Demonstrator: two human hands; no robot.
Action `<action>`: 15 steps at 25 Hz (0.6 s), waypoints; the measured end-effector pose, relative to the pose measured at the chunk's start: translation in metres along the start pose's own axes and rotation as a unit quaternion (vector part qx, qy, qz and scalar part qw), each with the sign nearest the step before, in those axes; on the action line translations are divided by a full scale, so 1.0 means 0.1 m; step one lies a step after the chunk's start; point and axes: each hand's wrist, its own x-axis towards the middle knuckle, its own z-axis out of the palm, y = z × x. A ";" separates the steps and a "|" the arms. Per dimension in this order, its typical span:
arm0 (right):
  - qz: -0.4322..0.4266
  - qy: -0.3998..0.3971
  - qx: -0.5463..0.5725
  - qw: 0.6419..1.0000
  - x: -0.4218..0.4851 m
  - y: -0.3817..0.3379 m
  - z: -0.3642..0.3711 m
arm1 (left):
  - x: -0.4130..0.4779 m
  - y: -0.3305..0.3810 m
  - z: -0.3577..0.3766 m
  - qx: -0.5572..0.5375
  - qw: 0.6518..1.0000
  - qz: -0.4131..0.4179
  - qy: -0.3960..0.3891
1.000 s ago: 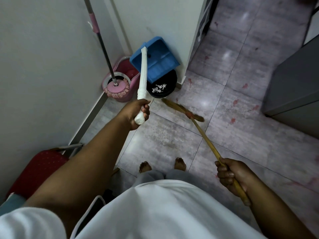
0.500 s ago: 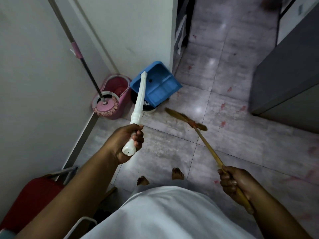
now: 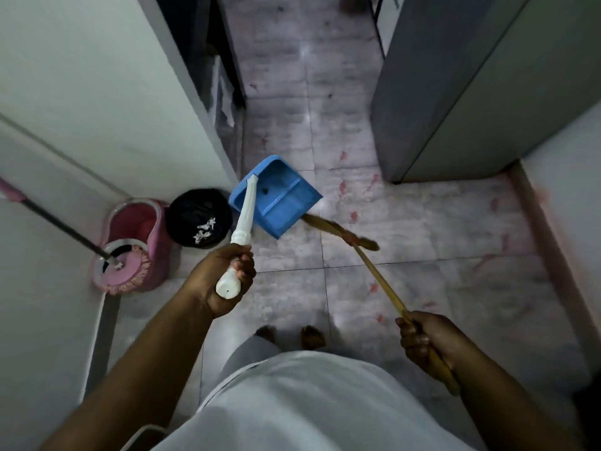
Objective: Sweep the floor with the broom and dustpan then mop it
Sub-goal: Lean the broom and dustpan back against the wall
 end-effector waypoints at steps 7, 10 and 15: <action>-0.045 0.044 0.148 0.987 -0.35 0.63 -0.07 | 0.35 0.23 0.37 0.121 0.986 -0.099 -0.057; -0.057 0.068 0.215 0.973 -0.54 0.97 -0.03 | 0.52 0.21 0.50 0.184 0.975 -0.118 -0.029; -0.075 0.128 0.294 0.944 -0.89 1.54 0.09 | 0.77 0.05 0.74 0.255 0.948 -0.183 -0.045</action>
